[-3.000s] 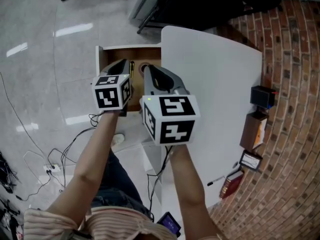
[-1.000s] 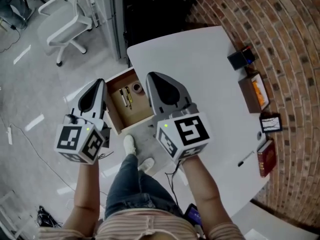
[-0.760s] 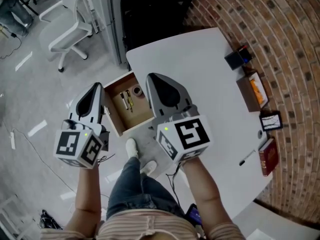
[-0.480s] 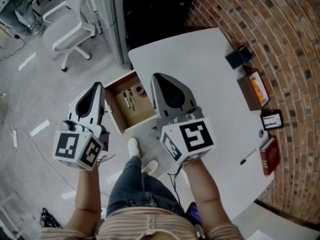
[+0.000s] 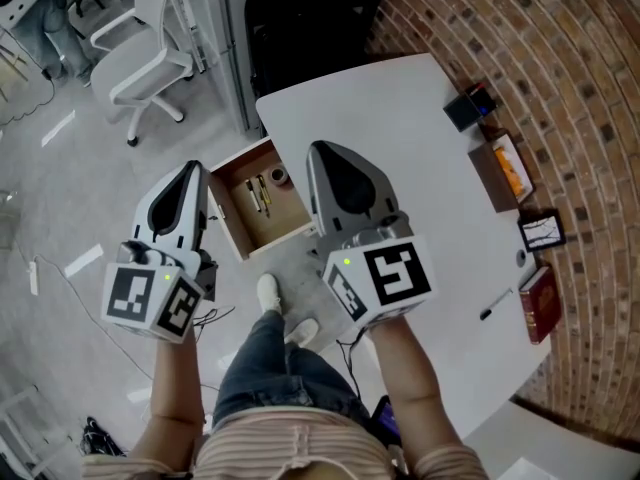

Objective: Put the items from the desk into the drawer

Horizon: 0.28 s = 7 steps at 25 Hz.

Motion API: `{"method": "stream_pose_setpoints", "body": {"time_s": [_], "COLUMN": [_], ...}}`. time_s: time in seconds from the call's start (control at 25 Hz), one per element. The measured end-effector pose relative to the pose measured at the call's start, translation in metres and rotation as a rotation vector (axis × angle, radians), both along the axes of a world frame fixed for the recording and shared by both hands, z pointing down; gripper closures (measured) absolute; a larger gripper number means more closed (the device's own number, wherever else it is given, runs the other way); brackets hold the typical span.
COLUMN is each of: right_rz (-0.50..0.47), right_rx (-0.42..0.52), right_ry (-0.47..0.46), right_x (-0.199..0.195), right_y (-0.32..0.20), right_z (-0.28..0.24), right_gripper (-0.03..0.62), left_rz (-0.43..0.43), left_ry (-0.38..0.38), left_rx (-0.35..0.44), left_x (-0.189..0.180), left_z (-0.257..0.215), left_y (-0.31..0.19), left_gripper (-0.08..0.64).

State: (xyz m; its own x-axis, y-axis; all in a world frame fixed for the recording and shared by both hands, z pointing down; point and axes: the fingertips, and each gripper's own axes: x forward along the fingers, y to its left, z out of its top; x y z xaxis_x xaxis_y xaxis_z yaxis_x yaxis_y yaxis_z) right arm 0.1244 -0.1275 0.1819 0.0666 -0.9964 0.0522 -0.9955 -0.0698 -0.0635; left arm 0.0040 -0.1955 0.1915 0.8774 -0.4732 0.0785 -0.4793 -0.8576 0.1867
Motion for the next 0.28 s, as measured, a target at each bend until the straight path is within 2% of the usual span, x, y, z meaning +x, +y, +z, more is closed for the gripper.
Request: {"method": "stream_pose_setpoints", "body": {"time_s": [0.28], "right_rz": [0.005], "right_rx": [0.022], "right_ry": [0.021], "right_x": [-0.006], "right_y": [0.020], "right_z": [-0.014], "right_gripper": [0.575], "left_rz": [0.003], "left_ry": [0.006], "left_rx": [0.026], "left_x": [-0.008], "left_z": [-0.013], "left_y": [0.016], "left_gripper": [0.551]}}
